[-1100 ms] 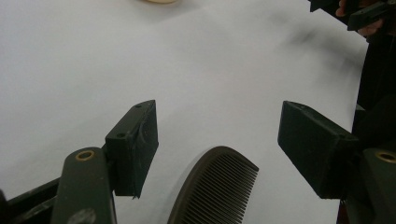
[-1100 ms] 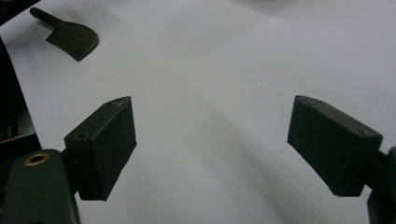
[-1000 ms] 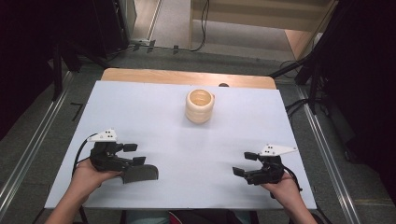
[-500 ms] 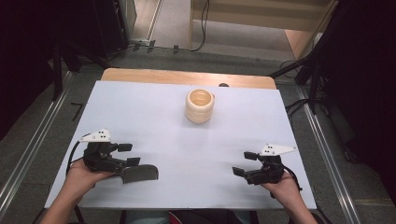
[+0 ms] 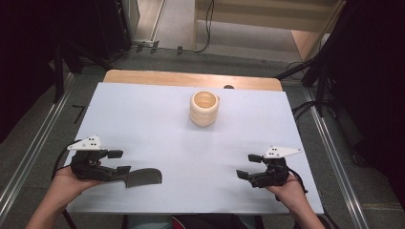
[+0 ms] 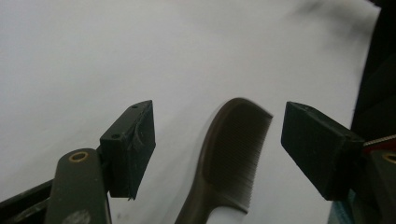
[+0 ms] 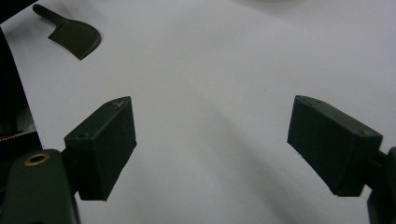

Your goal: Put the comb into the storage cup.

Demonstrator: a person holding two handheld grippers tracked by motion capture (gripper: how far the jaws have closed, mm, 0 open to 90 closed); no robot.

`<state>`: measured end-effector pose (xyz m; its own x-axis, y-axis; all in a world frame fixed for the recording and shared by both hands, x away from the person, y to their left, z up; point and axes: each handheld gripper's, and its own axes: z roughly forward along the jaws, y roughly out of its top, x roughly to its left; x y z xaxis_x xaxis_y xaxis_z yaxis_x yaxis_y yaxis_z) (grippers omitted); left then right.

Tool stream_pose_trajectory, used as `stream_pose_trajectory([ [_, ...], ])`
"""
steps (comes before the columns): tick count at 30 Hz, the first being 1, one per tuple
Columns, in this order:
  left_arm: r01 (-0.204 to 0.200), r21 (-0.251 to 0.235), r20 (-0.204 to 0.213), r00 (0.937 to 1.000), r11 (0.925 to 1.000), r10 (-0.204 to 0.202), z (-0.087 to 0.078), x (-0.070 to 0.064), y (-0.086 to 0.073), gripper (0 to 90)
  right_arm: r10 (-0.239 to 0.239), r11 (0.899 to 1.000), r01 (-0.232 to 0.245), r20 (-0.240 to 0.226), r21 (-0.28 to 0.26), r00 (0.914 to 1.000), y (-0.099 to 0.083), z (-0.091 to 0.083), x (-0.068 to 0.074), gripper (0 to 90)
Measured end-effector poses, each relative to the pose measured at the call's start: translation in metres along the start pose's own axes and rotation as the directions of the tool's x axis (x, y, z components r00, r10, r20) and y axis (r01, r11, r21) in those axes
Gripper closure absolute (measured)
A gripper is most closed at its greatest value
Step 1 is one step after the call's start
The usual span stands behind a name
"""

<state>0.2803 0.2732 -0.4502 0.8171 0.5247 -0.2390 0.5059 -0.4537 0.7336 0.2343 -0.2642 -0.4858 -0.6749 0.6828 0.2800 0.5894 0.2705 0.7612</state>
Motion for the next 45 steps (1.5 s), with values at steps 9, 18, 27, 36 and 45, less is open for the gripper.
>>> stream_pose_trajectory([
  [9, -0.002, 0.035, -0.024, 0.9997, 0.9994, 0.003, -0.012, 0.004, -0.014, 29.5, -0.001, 1.0, 0.001, -0.005, 0.003, 1.0, 0.002, 0.003, 0.0, 13.8],
  [18, -0.06, 0.105, -0.047, 0.9967, 0.9926, 0.065, -0.013, 0.003, -0.026, 29.5, -0.012, 1.0, 0.012, -0.012, 0.001, 0.9999, 0.004, 0.005, 0.0, 13.8],
  [27, -0.087, 0.175, -0.069, 0.9925, 0.9807, 0.1, -0.012, 0.005, -0.037, 35.9, -0.017, 1.0, 0.017, -0.021, 0.007, 0.9996, 0.007, 0.008, 0.0, 13.8],
  [36, -0.162, 0.244, -0.097, 0.9769, 0.9562, 0.191, -0.007, 0.005, -0.051, 47.0, -0.023, 1.0, 0.023, -0.024, 0.008, 0.9995, 0.007, 0.009, 0.0, 13.8],
  [45, -0.23, 0.249, -0.115, 0.9575, 0.9408, 0.265, -0.007, 0.0, -0.055, 60.1, -0.022, 1.0, 0.022, -0.022, 0.007, 0.9995, 0.007, 0.009, 0.0, 13.8],
])
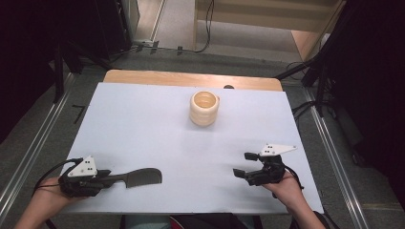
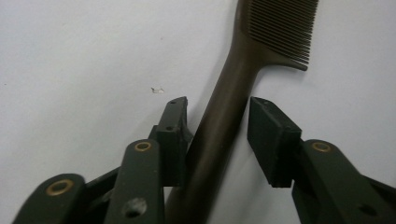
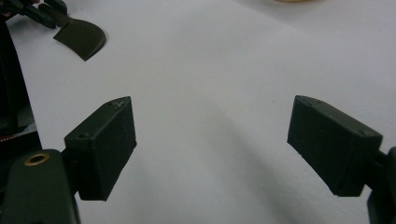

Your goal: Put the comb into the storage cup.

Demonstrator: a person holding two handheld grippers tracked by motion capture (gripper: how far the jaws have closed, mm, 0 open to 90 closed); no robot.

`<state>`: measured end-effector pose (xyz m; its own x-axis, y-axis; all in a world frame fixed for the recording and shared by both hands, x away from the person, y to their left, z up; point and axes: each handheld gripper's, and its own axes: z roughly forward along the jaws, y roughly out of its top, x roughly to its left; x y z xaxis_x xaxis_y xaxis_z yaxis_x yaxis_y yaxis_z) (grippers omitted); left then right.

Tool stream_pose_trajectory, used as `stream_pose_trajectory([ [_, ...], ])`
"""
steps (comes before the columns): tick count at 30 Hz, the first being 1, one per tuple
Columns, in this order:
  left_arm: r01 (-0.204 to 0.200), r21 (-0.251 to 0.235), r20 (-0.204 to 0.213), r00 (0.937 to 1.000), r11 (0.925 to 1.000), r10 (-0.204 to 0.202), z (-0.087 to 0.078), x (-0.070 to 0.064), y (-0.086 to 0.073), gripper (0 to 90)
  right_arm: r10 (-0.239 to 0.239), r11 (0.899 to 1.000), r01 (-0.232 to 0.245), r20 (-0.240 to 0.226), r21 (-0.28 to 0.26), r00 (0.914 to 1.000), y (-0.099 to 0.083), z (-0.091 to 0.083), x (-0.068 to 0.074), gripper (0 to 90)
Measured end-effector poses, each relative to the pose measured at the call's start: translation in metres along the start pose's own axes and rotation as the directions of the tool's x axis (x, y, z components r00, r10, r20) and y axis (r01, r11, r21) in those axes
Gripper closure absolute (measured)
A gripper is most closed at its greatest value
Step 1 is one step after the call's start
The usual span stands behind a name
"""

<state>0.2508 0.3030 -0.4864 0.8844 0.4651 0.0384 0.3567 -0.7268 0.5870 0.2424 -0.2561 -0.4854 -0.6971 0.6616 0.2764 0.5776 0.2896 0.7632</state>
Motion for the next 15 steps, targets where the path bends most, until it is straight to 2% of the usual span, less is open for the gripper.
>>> stream_pose_trajectory([
  [5, -0.011, 0.005, 0.014, 0.9998, 0.9999, 0.011, 0.0007, -0.0019, 0.0004, 71.2, -0.001, 1.0, 0.001, 0.001, -0.001, 1.0, -0.0002, -0.0003, 0.0004, 13.8],
  [9, -0.011, 0.009, 0.018, 0.9998, 0.9999, 0.011, 0.001, -0.0014, 0.0008, 72.5, 0.0, 1.0, 0.0, -0.001, -0.001, 1.0, -0.0005, -0.0006, 0.0005, 13.8],
  [13, 0.019, 0.009, 0.02, 0.9996, 0.9998, -0.019, 0.0005, -0.0005, 0.0012, 72.8, -0.001, 1.0, 0.001, 0.0, 0.002, 1.0, -0.0004, -0.0002, 0.0008, 13.8],
  [14, 0.048, 0.013, 0.033, 0.9983, 0.9987, -0.049, 0.0, 0.0016, 0.0023, 72.8, -0.002, 1.0, 0.002, 0.0, -0.001, 1.0, -0.0003, 0.0004, 0.0007, 13.8],
  [15, 0.048, 0.013, 0.033, 0.9983, 0.9987, -0.049, 0.0, 0.0016, 0.0023, 72.8, -0.002, 1.0, 0.002, 0.0, -0.001, 1.0, -0.0003, 0.0004, 0.0007, 13.8],
])
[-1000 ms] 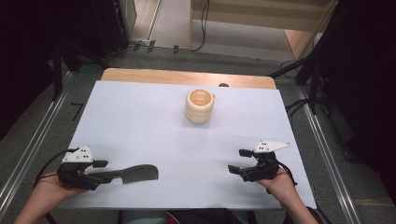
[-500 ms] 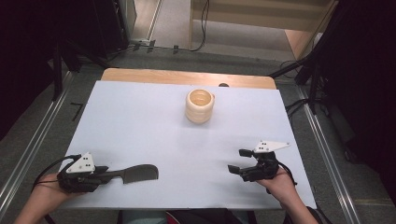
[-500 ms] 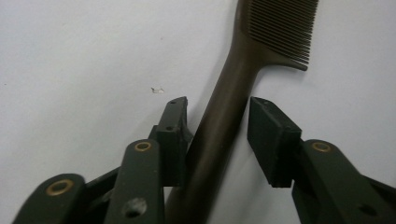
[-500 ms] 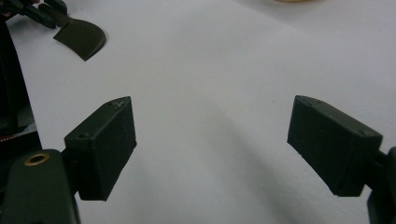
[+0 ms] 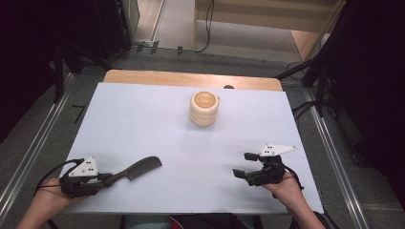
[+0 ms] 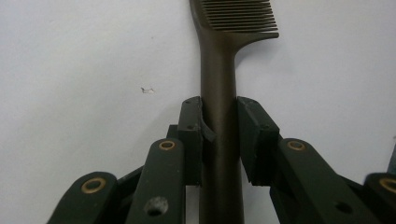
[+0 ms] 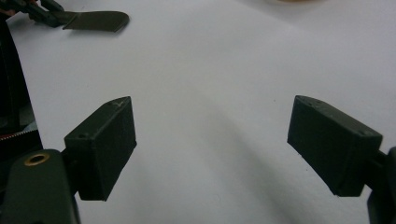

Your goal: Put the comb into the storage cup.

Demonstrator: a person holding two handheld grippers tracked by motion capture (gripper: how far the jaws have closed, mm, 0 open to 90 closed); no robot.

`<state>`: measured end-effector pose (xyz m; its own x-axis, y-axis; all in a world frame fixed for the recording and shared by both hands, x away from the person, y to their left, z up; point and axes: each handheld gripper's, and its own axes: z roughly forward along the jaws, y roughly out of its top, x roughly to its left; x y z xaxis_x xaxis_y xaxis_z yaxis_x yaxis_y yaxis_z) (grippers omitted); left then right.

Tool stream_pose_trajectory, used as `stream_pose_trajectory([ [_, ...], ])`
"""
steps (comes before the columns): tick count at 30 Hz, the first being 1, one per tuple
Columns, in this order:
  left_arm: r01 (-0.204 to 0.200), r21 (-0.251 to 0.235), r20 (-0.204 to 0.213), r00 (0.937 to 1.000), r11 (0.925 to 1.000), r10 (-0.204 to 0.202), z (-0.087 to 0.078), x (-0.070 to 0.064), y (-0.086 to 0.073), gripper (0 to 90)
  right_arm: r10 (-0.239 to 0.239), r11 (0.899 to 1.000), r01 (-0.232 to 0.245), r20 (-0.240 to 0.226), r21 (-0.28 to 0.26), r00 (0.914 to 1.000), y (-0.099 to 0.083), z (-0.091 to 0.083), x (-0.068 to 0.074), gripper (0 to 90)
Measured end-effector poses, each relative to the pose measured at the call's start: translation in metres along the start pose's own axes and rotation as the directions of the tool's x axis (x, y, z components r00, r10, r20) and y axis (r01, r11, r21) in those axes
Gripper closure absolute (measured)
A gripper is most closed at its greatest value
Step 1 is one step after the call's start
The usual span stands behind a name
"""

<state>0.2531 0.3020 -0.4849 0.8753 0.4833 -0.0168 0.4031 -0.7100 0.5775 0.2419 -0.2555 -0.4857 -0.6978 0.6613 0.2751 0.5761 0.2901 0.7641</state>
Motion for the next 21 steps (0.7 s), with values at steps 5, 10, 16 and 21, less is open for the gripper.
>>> stream_pose_trajectory([
  [5, 0.109, -0.034, 0.036, 0.9935, 0.9935, -0.108, -0.002, 0.005, 0.001, 72.9, 0.001, 1.0, -0.001, -0.003, -0.001, 1.0, 0.0, 0.0, 0.0, 13.8],
  [10, 0.196, -0.122, 0.07, 0.9795, 0.9729, -0.189, -0.012, 0.009, 0.015, 72.9, 0.002, 1.0, -0.002, -0.003, 0.001, 1.0, 0.0, 0.0, 0.0, 13.8],
  [16, 0.245, -0.168, 0.119, 0.9666, 0.9549, -0.227, -0.017, 0.008, 0.036, 72.9, 0.0, 1.0, 0.0, -0.004, -0.002, 1.0, 0.0, 0.0, 0.0, 13.8],
  [21, 0.253, -0.191, 0.139, 0.9633, 0.9484, -0.229, -0.016, 0.007, 0.054, 72.9, -0.002, 1.0, 0.002, -0.005, -0.006, 1.0, 0.001, 0.0, 0.0, 13.8],
])
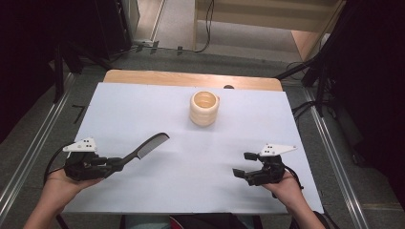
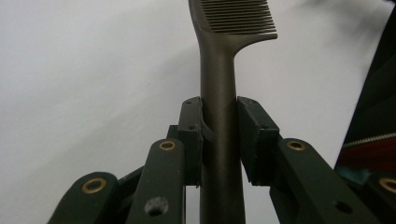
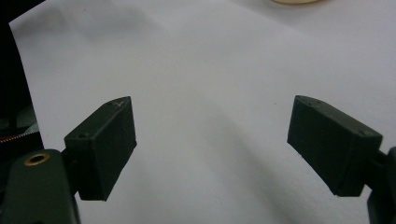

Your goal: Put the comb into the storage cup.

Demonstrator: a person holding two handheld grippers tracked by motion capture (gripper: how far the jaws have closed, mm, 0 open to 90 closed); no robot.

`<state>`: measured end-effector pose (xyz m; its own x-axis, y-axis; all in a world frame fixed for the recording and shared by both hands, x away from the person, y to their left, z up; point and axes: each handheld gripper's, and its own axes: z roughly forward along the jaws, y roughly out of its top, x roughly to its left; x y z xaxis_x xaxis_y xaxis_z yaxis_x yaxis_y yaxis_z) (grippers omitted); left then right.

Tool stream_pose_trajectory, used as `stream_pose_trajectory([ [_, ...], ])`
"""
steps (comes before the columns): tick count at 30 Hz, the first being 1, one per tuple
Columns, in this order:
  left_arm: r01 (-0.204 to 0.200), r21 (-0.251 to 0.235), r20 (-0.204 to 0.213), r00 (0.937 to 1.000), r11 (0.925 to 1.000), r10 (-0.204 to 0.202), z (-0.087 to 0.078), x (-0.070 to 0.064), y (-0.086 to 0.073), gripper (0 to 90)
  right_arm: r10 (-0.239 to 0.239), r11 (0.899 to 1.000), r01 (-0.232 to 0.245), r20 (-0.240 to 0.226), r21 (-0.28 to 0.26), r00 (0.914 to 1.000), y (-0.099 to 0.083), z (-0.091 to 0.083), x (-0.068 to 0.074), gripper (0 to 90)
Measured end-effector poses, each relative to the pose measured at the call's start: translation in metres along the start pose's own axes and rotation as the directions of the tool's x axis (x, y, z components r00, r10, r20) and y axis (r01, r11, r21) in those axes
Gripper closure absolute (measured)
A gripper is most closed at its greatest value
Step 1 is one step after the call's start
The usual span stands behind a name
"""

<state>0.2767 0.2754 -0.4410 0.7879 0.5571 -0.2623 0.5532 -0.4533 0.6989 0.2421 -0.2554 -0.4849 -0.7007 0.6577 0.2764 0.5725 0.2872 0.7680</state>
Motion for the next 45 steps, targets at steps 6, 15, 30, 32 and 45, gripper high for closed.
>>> stream_pose_trajectory([
  [6, 0.024, -0.038, 0.04, 0.9989, 0.999, -0.023, 0.008, -0.003, 0.019, 72.8, -0.004, 1.0, 0.004, 0.003, -0.005, 1.0, 0.0, -0.001, 0.001, 13.8],
  [15, 0.037, -0.076, 0.091, 0.9953, 0.9964, -0.03, 0.023, -0.012, 0.044, 72.8, -0.009, 1.0, 0.009, 0.003, -0.012, 1.0, 0.001, -0.001, 0.001, 13.8],
  [30, 0.06, -0.093, 0.146, 0.9883, 0.9939, -0.046, 0.055, -0.027, 0.073, 72.8, -0.005, 1.0, 0.006, 0.003, -0.016, 1.0, 0.0, -0.001, 0.0, 13.8],
  [32, 0.066, -0.089, 0.154, 0.9867, 0.9939, -0.052, 0.06, -0.032, 0.078, 72.8, -0.005, 1.0, 0.005, 0.003, -0.016, 1.0, 0.0, -0.002, 0.0, 13.8],
  [45, 0.067, -0.091, 0.204, 0.9778, 0.9936, -0.048, 0.097, -0.05, 0.106, 72.8, -0.003, 1.0, 0.003, 0.012, -0.025, 0.9999, -0.002, -0.005, 0.002, 13.8],
])
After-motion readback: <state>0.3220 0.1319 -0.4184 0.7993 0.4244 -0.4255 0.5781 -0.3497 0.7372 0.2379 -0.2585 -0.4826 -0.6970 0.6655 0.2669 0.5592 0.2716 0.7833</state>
